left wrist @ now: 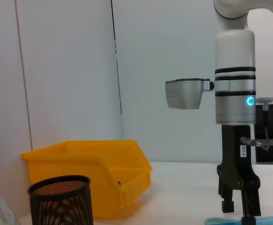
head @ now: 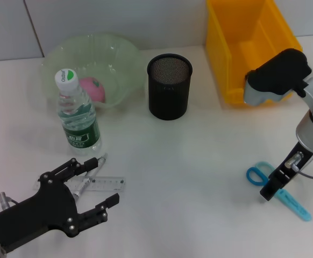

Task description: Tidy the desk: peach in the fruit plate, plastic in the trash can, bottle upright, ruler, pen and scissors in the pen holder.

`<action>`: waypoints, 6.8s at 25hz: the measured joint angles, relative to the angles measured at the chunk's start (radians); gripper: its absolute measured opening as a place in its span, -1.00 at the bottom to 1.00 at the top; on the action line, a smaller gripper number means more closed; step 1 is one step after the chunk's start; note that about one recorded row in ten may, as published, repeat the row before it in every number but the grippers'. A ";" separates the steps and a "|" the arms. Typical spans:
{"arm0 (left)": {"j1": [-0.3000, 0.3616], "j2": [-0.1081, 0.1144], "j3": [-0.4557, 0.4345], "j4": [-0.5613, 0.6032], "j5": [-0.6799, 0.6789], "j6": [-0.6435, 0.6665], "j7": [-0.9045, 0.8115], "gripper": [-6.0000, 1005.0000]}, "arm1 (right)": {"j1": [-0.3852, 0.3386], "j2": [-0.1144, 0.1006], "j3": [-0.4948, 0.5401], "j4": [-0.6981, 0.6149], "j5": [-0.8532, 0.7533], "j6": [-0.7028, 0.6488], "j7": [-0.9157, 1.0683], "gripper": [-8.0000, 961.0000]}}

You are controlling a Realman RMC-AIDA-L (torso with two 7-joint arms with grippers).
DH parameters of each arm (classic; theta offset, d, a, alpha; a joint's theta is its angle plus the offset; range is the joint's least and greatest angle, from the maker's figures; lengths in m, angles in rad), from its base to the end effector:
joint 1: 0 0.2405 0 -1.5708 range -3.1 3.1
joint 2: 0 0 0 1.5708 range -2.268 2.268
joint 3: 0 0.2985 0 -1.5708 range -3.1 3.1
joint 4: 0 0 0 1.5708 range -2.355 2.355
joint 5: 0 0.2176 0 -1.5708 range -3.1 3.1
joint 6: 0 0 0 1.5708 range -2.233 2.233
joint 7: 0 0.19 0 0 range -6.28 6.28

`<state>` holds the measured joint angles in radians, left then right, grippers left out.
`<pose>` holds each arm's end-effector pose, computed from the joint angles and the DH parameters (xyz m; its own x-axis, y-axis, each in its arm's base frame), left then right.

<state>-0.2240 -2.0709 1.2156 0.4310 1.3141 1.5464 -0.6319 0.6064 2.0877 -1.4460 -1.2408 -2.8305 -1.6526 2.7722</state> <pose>-0.3100 0.2676 -0.0992 0.7741 -0.0436 0.6316 0.2507 -0.8950 -0.3691 0.2860 0.3675 -0.0593 0.4436 -0.8246 0.3512 -0.5886 -0.5635 -0.5796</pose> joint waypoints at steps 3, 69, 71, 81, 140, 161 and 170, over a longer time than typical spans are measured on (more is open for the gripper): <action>0.000 0.000 0.000 0.000 0.000 0.004 0.000 0.57 | 0.000 0.000 -0.005 0.009 0.017 0.006 0.000 0.57; 0.000 0.000 -0.005 -0.002 -0.001 0.023 0.014 0.57 | -0.120 -0.002 0.144 -0.203 0.172 0.131 -0.092 -0.44; 0.001 0.000 -0.007 -0.003 -0.001 0.023 0.014 0.57 | -0.149 -0.004 0.240 -0.256 0.327 0.226 -0.185 -0.43; -0.001 0.000 -0.008 -0.016 -0.003 0.024 0.005 0.57 | -0.162 -0.004 0.233 -0.151 0.809 0.601 -0.646 -0.37; 0.025 0.023 -0.005 0.106 0.052 0.064 -0.080 0.57 | -0.171 -0.040 0.207 0.266 1.296 0.608 -1.252 0.46; -0.146 0.038 -0.193 0.356 0.512 0.046 -0.350 0.57 | -0.222 -0.139 0.838 0.490 0.881 -0.141 -1.368 0.45; -0.275 0.006 -0.180 0.440 0.767 0.043 -0.417 0.57 | -0.228 -0.168 0.867 0.495 0.804 -0.163 -1.306 0.45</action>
<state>-0.4986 -2.0652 1.0353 0.8707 2.0807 1.5894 -1.0493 0.3782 1.9197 -0.5792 -0.7463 -2.0269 -1.8157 1.4658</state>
